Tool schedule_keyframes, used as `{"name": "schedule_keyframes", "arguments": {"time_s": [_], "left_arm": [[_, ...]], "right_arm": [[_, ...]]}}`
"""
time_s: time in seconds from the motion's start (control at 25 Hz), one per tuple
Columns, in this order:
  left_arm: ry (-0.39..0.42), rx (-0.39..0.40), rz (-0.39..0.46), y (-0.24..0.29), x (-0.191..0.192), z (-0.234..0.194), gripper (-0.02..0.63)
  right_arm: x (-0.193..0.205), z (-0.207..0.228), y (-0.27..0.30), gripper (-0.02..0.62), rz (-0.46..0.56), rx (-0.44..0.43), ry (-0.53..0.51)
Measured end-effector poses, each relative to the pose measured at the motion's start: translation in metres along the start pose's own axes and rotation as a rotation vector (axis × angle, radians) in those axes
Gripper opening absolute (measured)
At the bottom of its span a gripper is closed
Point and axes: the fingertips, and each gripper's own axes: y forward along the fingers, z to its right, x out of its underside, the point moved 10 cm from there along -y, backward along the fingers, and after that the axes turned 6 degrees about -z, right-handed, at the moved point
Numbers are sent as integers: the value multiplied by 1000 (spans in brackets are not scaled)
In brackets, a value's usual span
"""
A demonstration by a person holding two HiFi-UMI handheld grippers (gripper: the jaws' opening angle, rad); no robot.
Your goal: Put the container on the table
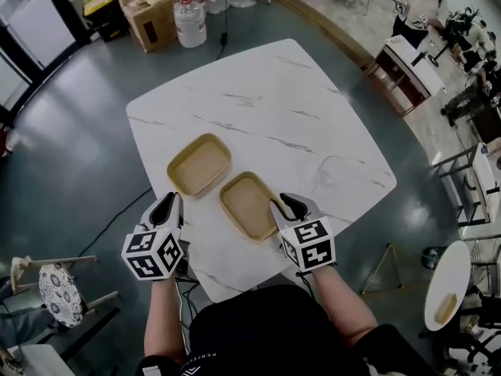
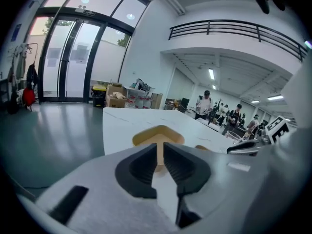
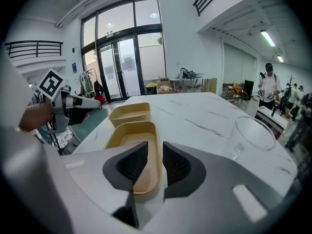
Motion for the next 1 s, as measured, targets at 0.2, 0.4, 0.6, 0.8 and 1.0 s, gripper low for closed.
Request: {"name": "schedule_keyframes", "arguments": {"time_s": [0.2,0.4,0.6,0.8,1.0], "left_arm": [[33,80,-20,-9,11,12,-2],[82,150,-48,-21,24,26,-2],[100,210,-72,-36,36,32,-3],[130,250,-97,-46,46,43,-2],[168,288,-134,-52,60,51,-2]], "right_arm": [[12,-9,-21,75,22,33,9],[26,-20,-36,49,23,58,26],[37,-38,-48,22,33,72,33],[50,-47,-63,0,37,87,50],[61,-58,-74,0,41,101,60]]}}
